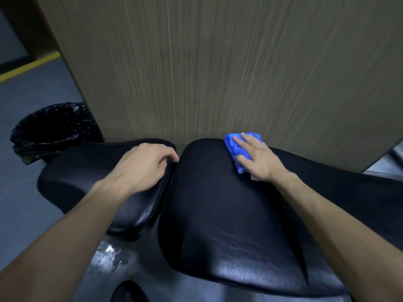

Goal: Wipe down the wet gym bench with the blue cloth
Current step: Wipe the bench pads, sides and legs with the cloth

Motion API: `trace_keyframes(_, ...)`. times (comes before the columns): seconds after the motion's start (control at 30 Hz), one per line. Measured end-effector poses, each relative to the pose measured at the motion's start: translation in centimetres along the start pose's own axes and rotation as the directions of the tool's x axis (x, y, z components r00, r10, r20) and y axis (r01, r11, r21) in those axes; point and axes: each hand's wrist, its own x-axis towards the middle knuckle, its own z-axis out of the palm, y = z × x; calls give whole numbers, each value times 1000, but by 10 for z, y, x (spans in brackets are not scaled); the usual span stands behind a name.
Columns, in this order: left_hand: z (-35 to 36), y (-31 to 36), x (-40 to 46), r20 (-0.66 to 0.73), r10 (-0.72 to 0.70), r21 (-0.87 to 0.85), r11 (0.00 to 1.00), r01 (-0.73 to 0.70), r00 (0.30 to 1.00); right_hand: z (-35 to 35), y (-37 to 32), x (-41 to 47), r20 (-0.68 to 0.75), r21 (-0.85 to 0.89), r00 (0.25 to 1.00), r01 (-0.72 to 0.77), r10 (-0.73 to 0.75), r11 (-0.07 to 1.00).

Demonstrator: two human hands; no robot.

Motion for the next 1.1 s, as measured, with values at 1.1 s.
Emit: trace_keyframes(1.1, 34, 113, -5, 169, 243, -34, 970, -240, 955, -23, 95, -272, -167, 34, 908, -384, 384, 923)
